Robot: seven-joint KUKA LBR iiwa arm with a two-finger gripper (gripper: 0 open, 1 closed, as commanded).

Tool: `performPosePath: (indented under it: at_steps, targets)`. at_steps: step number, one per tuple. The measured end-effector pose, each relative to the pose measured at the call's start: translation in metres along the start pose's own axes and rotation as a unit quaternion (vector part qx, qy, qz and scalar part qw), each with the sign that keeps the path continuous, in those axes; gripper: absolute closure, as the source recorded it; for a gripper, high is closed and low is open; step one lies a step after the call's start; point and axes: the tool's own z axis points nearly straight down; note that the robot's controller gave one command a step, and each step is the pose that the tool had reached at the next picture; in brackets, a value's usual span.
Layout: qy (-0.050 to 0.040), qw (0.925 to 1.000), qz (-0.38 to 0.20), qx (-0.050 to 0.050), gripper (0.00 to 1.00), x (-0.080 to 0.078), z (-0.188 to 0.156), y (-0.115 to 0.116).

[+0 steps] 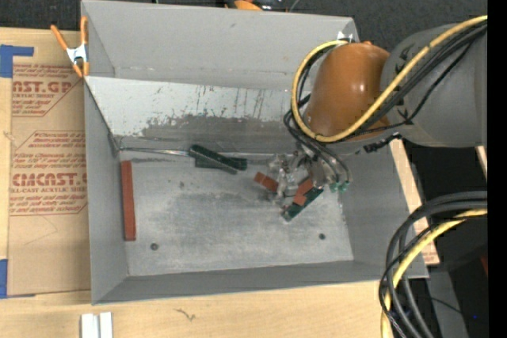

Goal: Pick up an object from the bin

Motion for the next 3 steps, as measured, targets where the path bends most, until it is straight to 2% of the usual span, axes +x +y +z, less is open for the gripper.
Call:
performPosePath:
  at_steps: [1, 2, 3]
  targets:
    - [0.0045, 0.9999, -0.015, 0.000, 1.00, 0.026, 0.022, -0.029]
    - [0.0015, 1.0000, 0.003, -0.001, 1.00, 0.024, -0.005, -0.033]
    - [-0.0029, 1.0000, -0.005, 0.001, 1.00, -0.002, -0.131, -0.046]
